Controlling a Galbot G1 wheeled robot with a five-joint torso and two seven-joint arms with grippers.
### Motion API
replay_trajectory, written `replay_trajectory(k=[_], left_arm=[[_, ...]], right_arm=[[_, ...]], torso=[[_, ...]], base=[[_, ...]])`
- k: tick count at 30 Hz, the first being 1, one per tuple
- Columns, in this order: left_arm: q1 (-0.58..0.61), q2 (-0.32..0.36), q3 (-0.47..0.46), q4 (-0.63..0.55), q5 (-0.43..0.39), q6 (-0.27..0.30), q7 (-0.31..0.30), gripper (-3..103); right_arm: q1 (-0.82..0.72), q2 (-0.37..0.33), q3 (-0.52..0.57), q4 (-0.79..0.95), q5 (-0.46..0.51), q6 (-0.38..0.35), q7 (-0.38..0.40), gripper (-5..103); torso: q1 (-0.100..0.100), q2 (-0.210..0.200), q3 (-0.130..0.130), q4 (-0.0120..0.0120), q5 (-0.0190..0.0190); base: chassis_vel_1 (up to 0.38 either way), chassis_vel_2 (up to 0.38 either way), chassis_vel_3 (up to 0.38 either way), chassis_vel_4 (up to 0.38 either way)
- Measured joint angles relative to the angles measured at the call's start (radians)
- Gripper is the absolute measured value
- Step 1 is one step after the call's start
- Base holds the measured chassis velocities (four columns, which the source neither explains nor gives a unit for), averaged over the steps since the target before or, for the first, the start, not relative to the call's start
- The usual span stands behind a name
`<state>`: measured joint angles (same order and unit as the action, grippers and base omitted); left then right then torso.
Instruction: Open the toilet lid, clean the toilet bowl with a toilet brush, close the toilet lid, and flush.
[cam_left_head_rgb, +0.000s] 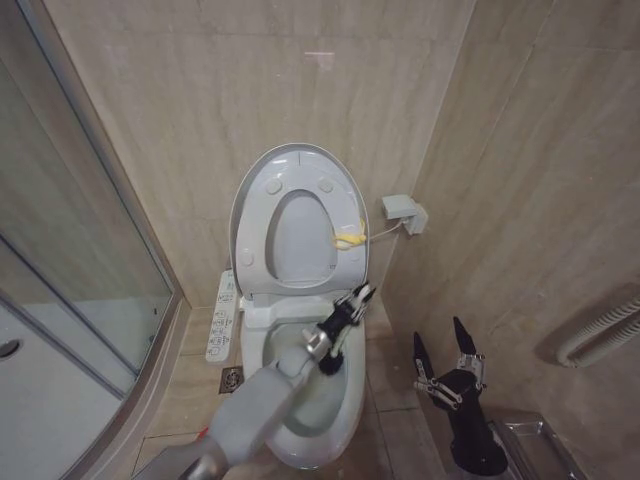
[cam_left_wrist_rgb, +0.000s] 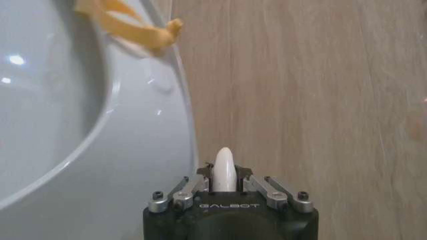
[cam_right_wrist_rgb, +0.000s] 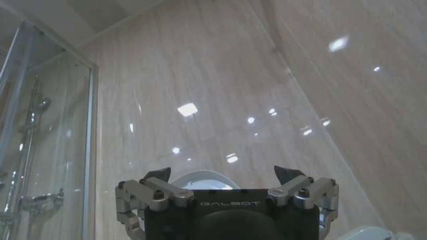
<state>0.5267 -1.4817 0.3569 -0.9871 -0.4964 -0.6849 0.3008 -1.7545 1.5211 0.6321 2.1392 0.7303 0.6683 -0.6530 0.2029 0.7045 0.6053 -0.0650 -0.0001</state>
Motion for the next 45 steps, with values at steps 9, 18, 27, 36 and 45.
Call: replay_trajectory(k=[9, 18, 27, 36, 45], left_arm=[[0.056, 0.048, -0.003, 0.064, 0.03, -0.014, 0.012, 23], [0.028, 0.019, -0.005, 0.004, 0.019, -0.004, -0.006, 23], [0.032, 0.049, 0.019, -0.013, 0.01, 0.005, -0.01, 23], [0.048, 0.066, 0.018, 0.033, 0.016, 0.001, -0.003, 23], [-0.007, 0.03, -0.003, -0.039, -0.008, 0.008, -0.012, 23]], right_arm=[[0.001, -0.011, 0.005, -0.008, 0.01, 0.001, -0.002, 100], [-0.006, -0.009, 0.014, 0.005, 0.013, -0.001, 0.0, 100], [-0.007, -0.013, 0.012, -0.001, 0.01, -0.001, -0.005, 100], [-0.006, -0.011, 0.01, -0.015, 0.011, 0.001, -0.009, 100], [0.006, 0.002, 0.015, -0.028, 0.012, 0.002, -0.009, 100]], torso=[[0.0, 0.0, 0.0, 0.0019, 0.0001], [0.0, 0.0, 0.0, -0.0002, -0.0001], [0.0, 0.0, 0.0, 0.0011, 0.0], [0.0, 0.0, 0.0, 0.0021, 0.0001], [0.0, 0.0, 0.0, -0.0004, 0.0001]], base=[[0.0, 0.0, 0.0, 0.0], [0.0, 0.0, 0.0, 0.0], [0.0, 0.0, 0.0, 0.0], [0.0, 0.0, 0.0, 0.0], [0.0, 0.0, 0.0, 0.0]])
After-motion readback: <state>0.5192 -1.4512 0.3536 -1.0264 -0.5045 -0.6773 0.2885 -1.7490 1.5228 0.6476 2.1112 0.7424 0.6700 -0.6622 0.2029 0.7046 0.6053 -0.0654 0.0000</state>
